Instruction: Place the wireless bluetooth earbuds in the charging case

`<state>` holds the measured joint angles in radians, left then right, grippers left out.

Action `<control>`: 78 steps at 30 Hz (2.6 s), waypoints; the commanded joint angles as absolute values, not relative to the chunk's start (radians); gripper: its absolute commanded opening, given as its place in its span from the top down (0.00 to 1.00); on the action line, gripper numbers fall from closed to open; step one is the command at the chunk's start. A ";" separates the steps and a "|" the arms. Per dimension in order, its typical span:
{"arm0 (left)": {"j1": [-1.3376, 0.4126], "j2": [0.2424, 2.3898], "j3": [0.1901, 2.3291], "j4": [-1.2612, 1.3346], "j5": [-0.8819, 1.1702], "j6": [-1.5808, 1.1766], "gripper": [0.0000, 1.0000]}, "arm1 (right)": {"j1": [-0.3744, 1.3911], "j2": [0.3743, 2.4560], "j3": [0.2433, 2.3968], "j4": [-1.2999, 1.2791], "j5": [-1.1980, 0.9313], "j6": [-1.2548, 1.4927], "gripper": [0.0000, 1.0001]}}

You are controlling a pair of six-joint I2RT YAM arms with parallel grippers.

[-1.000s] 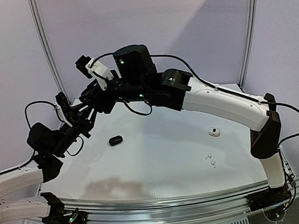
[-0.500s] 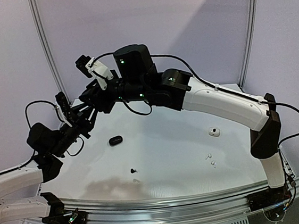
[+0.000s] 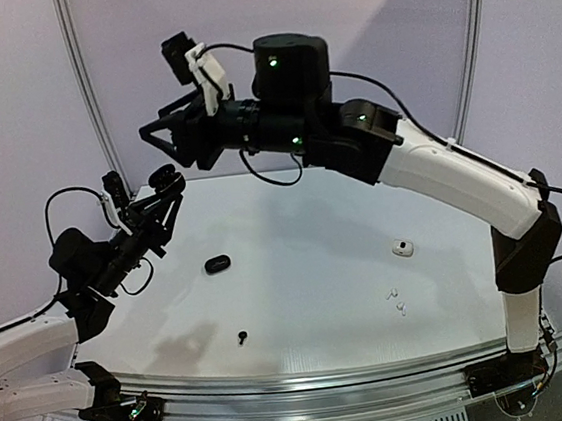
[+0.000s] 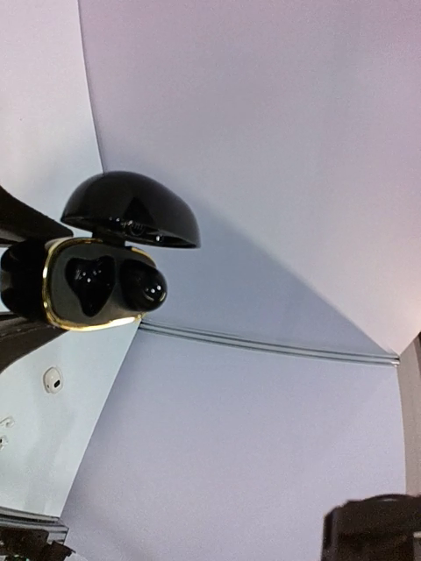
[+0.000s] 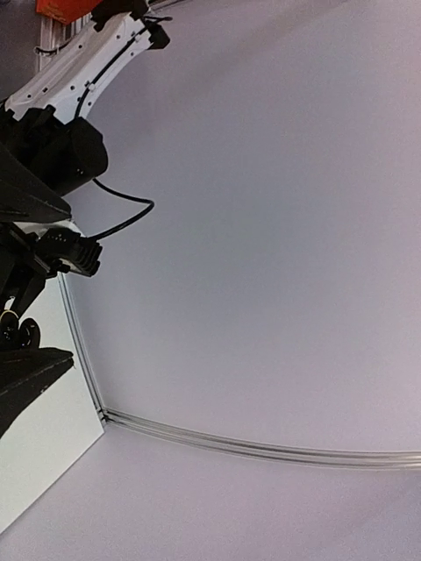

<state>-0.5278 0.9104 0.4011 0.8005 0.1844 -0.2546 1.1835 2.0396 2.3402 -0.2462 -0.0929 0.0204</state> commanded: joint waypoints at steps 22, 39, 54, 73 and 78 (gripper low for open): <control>-0.428 0.833 0.414 0.619 0.141 -0.262 1.00 | 1.189 2.264 2.128 -0.794 -0.001 0.519 0.77; -0.428 0.848 0.403 0.637 0.170 -0.277 1.00 | 1.201 2.427 2.133 -0.876 -0.047 0.537 0.71; -0.428 0.872 0.386 0.664 0.191 -0.292 1.00 | 1.204 2.441 2.140 -0.808 -0.054 0.588 0.52; -0.434 0.898 0.376 0.684 0.213 -0.307 1.00 | 1.262 2.579 2.225 -0.680 -0.005 0.465 0.80; -0.436 0.893 0.377 0.679 0.213 -0.301 1.00 | 1.277 2.594 2.226 -0.784 -0.019 0.449 0.89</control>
<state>-0.4377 0.8951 0.3885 0.6678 0.2028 -0.3042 1.2655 2.5542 2.2204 -0.6926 -0.0013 0.4702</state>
